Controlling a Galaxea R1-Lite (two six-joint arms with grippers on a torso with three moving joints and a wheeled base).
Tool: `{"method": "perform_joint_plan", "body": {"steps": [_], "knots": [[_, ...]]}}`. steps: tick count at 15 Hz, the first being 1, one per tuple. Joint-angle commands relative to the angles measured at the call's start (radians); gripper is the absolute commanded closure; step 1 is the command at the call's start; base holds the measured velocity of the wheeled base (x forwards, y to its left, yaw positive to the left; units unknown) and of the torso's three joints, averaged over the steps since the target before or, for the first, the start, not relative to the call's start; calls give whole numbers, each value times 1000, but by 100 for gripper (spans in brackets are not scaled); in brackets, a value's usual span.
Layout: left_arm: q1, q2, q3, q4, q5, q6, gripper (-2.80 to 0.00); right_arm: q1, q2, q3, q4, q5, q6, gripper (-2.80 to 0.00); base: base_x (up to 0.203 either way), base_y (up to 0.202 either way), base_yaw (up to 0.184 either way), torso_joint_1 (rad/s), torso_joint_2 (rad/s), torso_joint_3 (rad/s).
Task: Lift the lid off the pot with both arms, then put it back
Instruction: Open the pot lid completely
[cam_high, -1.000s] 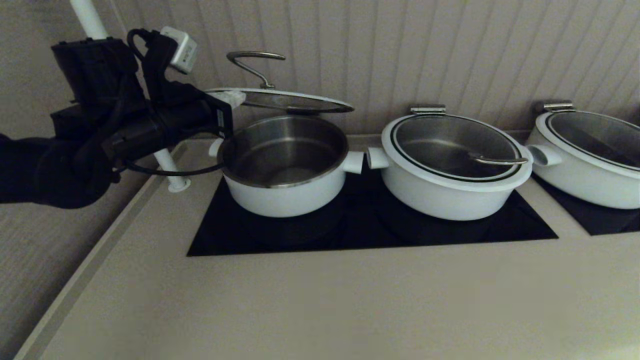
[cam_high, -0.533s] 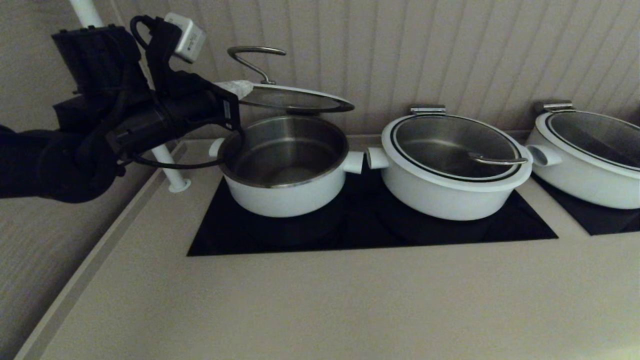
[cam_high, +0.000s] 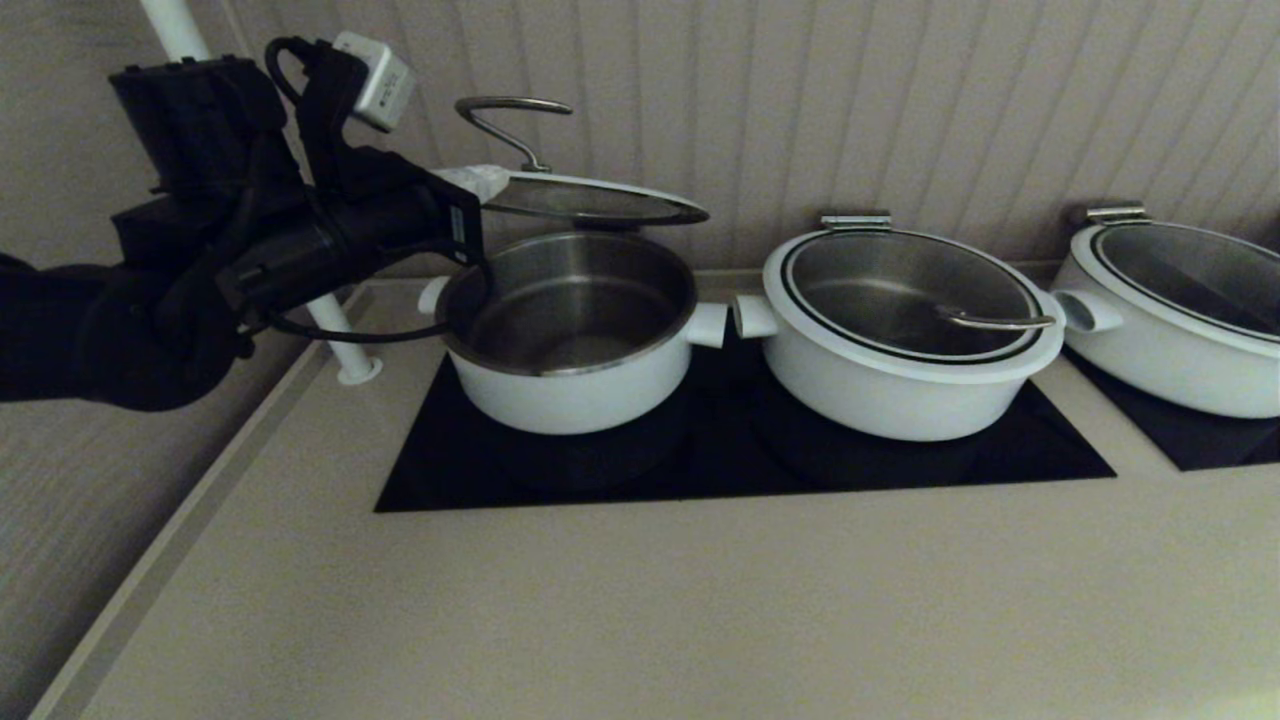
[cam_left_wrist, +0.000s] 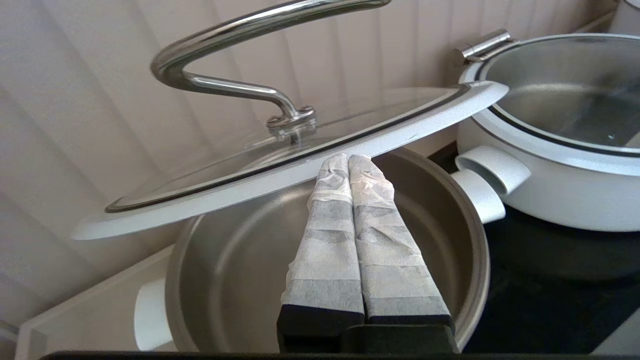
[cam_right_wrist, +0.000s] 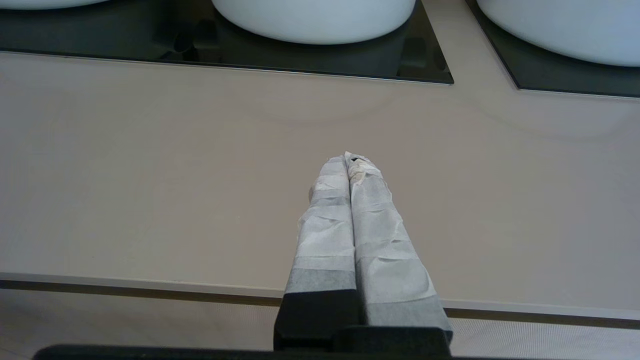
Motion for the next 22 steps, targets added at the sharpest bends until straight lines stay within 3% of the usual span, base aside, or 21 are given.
{"method": "perform_joint_plan", "body": {"steps": [1,4,7,13,22], "knots": [[-1,16,2,-1,-1,2,0,0,2,0,-1,0,-1,0,0,0,0,0,0,0],[-3,28,2,-1,-1,2,0,0,2,0,-1,0,-1,0,0,0,0,0,0,0],[-3,63,3,-97,2,0,0,0,2,0,-1,0,-1,0,0,0,0,0,0,0],[-6,102,-1,-111,10,0,0,0,2,0,-1,0,-1,0,0,0,0,0,0,0],[-6,151,-97,-188,20,-4,0,0,2,0,-1,0,-1,0,0,0,0,0,0,0]]}}
